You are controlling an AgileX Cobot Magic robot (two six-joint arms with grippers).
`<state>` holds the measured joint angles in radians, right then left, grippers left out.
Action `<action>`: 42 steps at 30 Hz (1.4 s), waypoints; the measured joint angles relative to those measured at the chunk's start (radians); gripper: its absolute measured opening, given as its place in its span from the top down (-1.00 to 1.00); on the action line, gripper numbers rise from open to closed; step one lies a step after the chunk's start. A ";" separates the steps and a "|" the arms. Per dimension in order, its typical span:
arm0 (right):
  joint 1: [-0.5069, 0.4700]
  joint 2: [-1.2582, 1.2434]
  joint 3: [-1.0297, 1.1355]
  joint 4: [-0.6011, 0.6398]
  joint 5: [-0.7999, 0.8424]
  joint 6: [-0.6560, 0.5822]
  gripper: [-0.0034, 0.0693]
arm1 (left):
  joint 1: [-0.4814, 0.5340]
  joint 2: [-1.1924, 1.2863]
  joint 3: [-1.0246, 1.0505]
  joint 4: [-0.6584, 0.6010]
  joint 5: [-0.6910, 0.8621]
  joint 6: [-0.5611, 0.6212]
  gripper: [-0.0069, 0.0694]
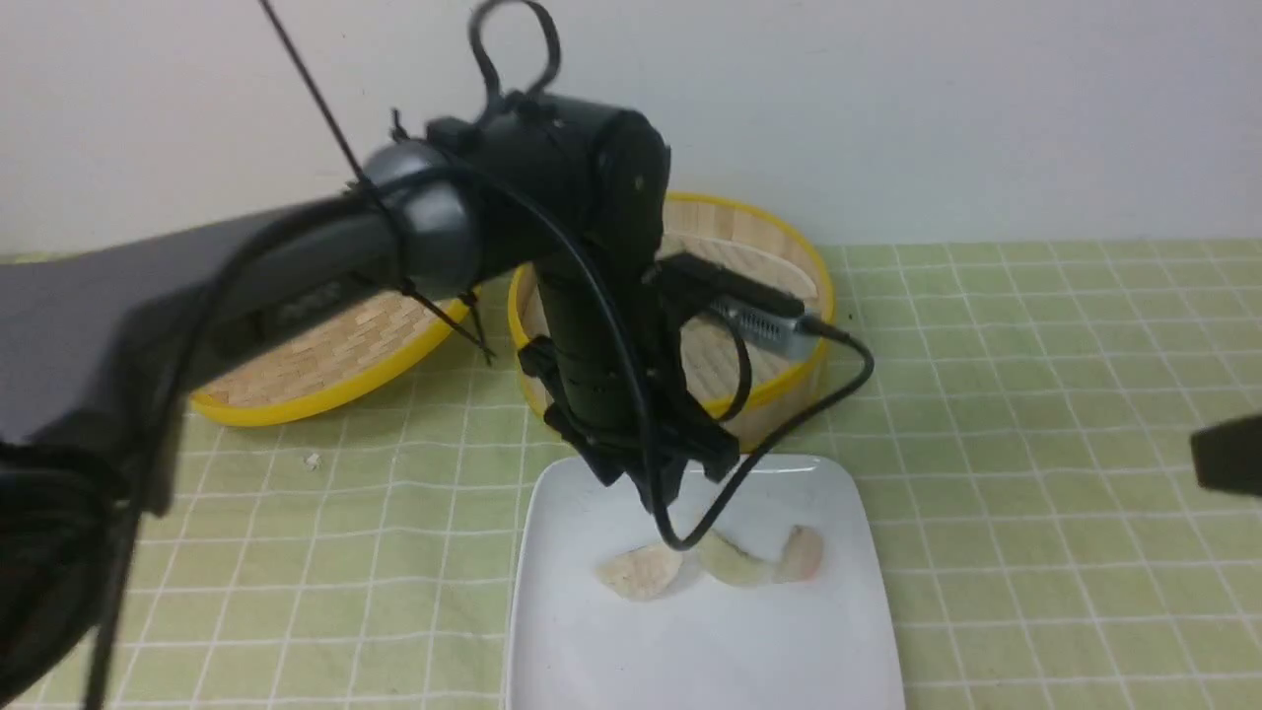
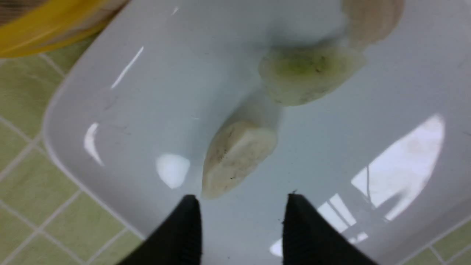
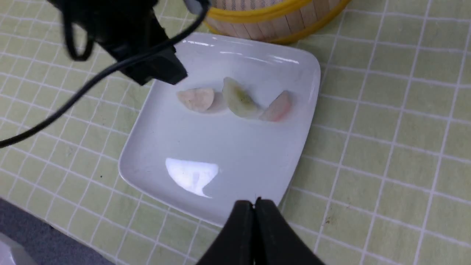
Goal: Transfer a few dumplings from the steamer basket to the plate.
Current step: Use the right arm to grab a dumpling from inside the steamer
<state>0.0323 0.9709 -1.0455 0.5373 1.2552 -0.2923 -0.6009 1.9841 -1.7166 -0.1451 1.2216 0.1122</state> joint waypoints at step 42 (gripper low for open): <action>0.352 1.416 -1.100 -0.552 -0.272 -0.128 -0.22 | 0.000 -1.225 0.363 0.078 0.060 -0.285 0.83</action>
<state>0.3838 2.3869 -2.1458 -0.0144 0.9833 -0.4200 -0.6009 0.7594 -1.3538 -0.0671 1.2811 -0.1728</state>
